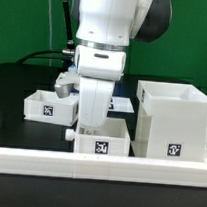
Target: Assemble drawer
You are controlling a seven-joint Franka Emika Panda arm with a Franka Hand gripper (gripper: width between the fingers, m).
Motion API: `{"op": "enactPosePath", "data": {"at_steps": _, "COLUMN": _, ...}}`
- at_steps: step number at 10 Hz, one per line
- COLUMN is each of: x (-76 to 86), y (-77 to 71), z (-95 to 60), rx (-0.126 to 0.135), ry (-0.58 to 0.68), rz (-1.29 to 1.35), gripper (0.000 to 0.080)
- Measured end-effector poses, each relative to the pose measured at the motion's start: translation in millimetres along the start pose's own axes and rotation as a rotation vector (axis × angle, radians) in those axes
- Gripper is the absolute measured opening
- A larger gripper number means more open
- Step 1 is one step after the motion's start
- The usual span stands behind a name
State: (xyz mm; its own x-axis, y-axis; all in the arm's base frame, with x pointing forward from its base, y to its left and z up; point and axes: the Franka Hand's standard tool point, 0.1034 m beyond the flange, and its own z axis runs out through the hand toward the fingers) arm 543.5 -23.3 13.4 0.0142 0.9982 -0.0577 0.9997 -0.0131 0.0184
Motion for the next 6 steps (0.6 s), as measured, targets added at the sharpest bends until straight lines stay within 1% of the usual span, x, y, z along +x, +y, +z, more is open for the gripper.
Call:
{"op": "enactPosePath", "data": {"at_steps": 4, "x": -0.7, "y": -1.4, "z": 1.0, "rx": 0.002, "ry": -0.002, "rz": -0.003, "gripper": 0.0042}}
{"op": "enactPosePath", "data": {"at_steps": 6, "x": 9.0, "y": -2.5, "z": 1.9, "rx": 0.002, "ry": -0.013, "rz": -0.046, "gripper": 0.0042}}
